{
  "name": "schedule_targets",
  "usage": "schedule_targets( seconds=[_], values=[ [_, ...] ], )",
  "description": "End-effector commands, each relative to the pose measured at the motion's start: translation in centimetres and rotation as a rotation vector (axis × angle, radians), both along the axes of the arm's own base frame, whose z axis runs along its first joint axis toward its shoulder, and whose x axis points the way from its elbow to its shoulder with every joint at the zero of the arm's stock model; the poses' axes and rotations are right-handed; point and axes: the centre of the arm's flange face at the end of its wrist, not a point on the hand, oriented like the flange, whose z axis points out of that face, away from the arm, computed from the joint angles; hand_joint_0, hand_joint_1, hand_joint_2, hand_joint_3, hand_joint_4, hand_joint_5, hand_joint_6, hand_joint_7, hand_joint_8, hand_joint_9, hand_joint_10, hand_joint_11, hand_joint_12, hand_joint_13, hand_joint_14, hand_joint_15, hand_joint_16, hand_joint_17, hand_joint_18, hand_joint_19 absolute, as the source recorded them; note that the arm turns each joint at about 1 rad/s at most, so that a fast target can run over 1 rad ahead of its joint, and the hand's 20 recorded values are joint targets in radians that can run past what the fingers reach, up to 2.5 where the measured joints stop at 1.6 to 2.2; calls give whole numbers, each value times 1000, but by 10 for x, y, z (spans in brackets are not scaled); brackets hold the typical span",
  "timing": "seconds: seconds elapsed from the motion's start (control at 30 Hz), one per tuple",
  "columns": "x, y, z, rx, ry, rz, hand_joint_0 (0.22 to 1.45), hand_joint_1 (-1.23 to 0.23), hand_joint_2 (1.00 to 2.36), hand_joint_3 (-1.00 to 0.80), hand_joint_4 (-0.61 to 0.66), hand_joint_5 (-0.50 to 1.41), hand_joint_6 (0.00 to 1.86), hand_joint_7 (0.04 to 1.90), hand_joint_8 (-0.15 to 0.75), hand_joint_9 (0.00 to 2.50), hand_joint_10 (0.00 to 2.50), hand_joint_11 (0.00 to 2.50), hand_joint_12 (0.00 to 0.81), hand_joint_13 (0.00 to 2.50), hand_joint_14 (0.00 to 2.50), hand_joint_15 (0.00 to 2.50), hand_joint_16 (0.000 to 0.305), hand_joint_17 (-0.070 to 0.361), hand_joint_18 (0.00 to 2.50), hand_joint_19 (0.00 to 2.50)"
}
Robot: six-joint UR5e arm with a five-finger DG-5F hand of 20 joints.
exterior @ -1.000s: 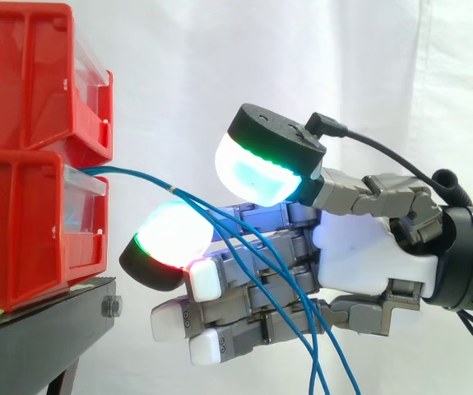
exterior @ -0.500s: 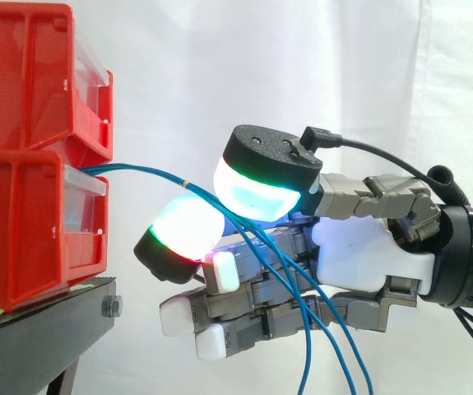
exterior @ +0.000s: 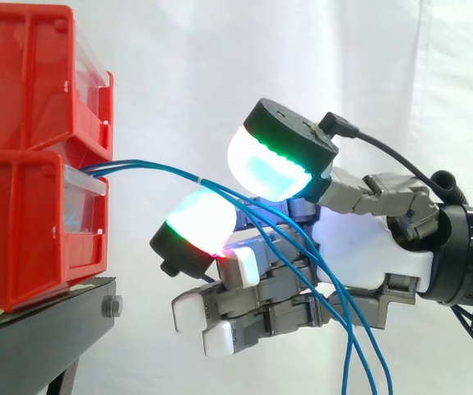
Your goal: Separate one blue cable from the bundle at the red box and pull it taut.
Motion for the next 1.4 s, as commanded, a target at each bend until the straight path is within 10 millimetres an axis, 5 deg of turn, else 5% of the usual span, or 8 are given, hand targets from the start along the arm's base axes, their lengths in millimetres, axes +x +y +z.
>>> schedule_targets(
  seconds=[0.0,0.33,0.6,0.77,0.97,1.1,1.37],
  values=[
    [0,0,0,1,0,1,607,-681,1004,-450,210,-132,876,1194,326,1018,21,793,354,829,17,429,40,90,655,538],
    [2,1,3,-1,-5,5,639,-839,1018,-209,155,-134,888,1281,335,1038,23,861,361,855,17,453,40,91,675,548],
    [2,-1,4,-5,-7,12,698,-871,1000,-500,174,-146,898,1214,318,1056,23,904,360,881,18,475,40,89,700,550],
    [2,-1,6,-9,-11,12,557,-655,1000,-500,182,-138,890,1162,327,1104,23,887,366,916,18,490,41,92,717,576],
    [2,-2,4,-11,-9,10,627,-433,1000,-500,154,-128,872,1203,324,1135,20,885,361,944,19,502,41,92,740,625],
    [3,-2,5,-15,-11,9,605,-588,1015,-274,171,-126,871,1251,331,1122,22,880,370,936,19,509,42,94,740,628],
    [3,-2,5,-15,-12,9,652,-868,1017,-219,133,-145,888,1273,322,1054,23,900,375,913,21,518,43,97,736,630]
  ],
)
